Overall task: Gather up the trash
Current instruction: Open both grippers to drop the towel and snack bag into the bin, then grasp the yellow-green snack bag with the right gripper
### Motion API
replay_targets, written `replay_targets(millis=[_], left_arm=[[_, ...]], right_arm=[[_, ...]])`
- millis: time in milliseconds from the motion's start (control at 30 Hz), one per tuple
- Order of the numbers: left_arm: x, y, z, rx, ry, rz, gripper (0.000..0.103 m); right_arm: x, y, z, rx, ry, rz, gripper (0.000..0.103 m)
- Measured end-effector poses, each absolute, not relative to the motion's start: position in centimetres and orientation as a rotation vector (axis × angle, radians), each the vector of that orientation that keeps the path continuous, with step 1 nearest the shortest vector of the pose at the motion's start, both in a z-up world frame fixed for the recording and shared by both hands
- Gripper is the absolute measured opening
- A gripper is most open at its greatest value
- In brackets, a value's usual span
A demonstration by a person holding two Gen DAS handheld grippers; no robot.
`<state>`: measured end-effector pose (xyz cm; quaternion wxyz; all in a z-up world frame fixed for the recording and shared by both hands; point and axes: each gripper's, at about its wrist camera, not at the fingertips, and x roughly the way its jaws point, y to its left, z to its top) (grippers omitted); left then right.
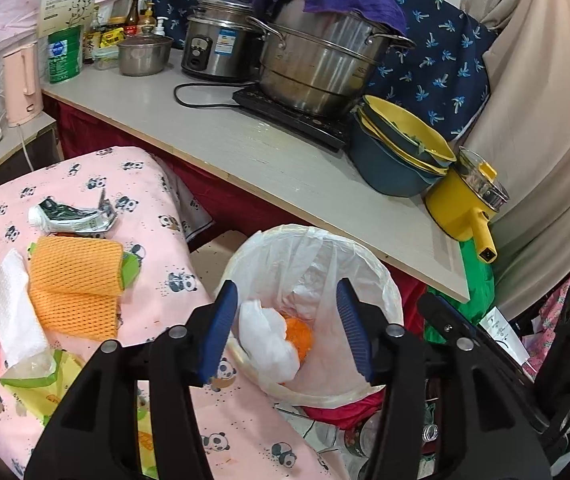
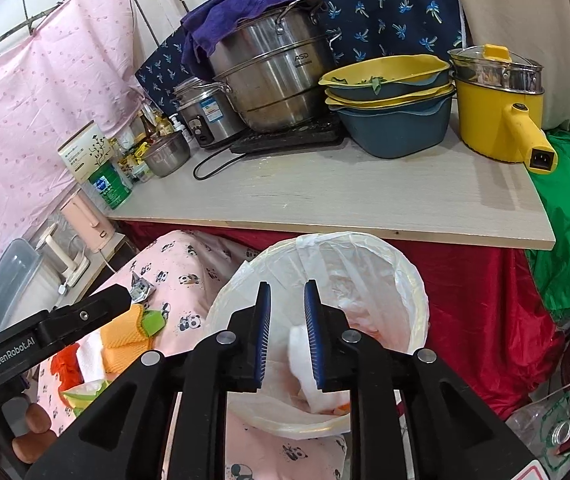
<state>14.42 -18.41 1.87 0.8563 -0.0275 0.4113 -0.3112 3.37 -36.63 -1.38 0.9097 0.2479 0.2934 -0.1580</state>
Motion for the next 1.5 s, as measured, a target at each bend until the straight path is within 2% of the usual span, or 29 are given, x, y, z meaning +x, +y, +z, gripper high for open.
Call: replay_targets(millis=[200,433,767,1000,1333,1500], left_arm=[[14.2,-16.0,2.3,-0.066,0.840,-0.598,0.052],[14.1,-11.6,2.5,-0.090,0.830,-0.510,0.052],[14.1,-3.2,1.7,-0.119,0.844,-0.343,0.053],[13.9,2.4,0.6,-0.125,0.853,-0.224,0.053],[14.0,8.7,-1.7,-0.126,0.887,-0.098,0.072],[14.4,10.7,-3.1,-0.134,0.917,-0.065,0.074]], right_arm=[[3.5,-34.8,-0.6,0.494,0.603,-0.295,0.023],[3.9,-30.8,0.5,0.446,0.602,-0.222,0.044],[5.2,-23.8,0.4,0.375,0.659,-0.091,0.048],[6.3,-18.6,-0.5,0.317,0.713,-0.006,0.056],[7.4,-12.6,-2.4,0.203,0.796,0.086,0.065],[8.9,-10.7,-3.7,0.137,0.838,0.108,0.069]])
